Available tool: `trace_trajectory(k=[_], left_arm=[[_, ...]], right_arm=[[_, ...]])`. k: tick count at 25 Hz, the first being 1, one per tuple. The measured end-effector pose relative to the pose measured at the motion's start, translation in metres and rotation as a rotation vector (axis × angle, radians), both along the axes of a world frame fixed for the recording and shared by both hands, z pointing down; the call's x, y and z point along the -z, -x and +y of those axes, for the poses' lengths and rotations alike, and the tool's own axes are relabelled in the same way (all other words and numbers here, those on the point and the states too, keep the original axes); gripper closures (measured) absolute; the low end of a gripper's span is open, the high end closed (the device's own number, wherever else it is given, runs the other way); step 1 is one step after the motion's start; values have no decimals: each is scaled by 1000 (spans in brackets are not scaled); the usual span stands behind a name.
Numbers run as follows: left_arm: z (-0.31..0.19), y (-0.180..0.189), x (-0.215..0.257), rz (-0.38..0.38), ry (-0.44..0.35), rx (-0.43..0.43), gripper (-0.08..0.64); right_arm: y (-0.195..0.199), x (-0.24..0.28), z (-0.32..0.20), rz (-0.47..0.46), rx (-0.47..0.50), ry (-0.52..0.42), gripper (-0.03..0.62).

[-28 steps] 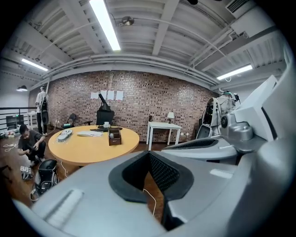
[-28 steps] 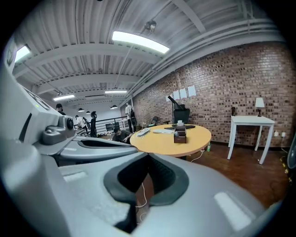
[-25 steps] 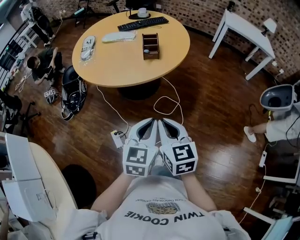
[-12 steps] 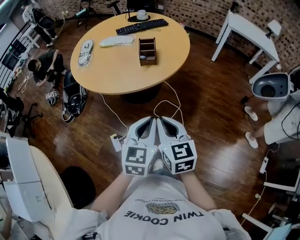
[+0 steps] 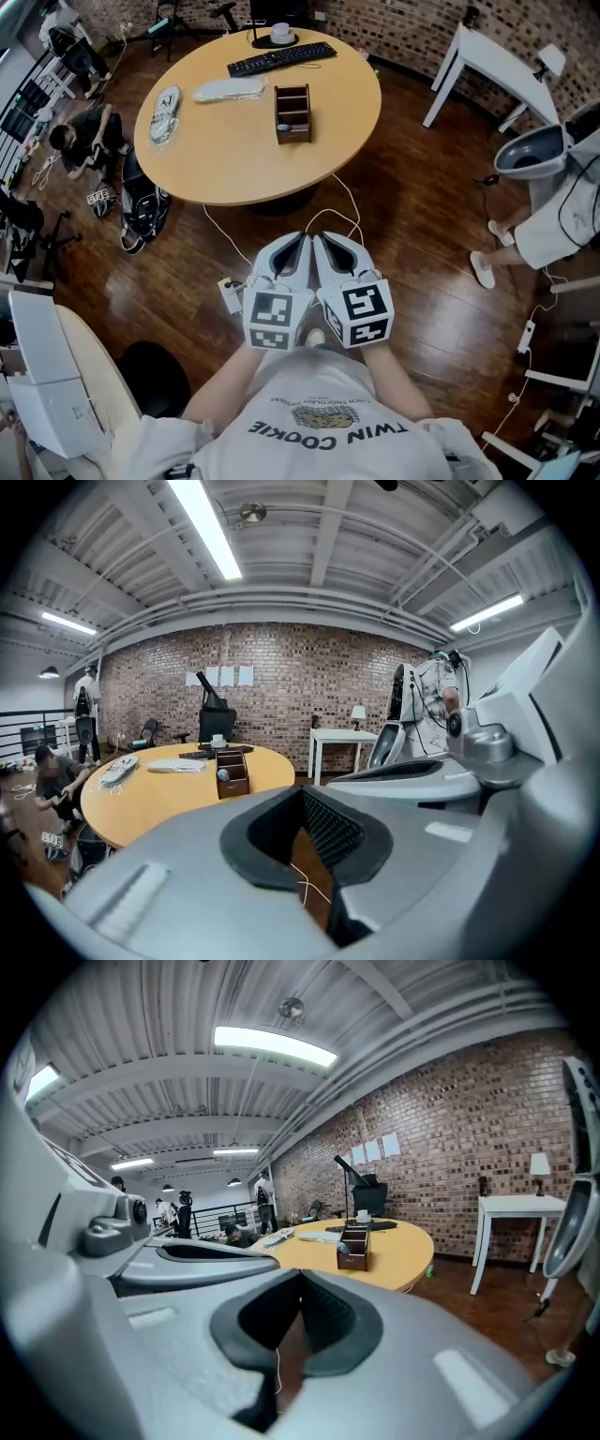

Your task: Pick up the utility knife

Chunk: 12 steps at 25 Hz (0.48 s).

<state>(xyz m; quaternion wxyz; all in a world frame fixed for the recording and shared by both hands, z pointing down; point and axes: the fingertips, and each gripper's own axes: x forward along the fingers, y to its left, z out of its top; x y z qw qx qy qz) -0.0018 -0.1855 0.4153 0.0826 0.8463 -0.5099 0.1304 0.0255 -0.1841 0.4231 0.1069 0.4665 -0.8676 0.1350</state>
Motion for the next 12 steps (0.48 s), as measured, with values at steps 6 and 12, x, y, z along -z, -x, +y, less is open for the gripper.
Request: trace_trajectory(k=[6,12], left_arm=[[-50,6,-5,3,5,-15,554],[-103,20,-9,2,20,-38,554]], right_arm=[[7,-5,-50,5,-14,6,592],[20,-7,-102,13,-36,16,592]])
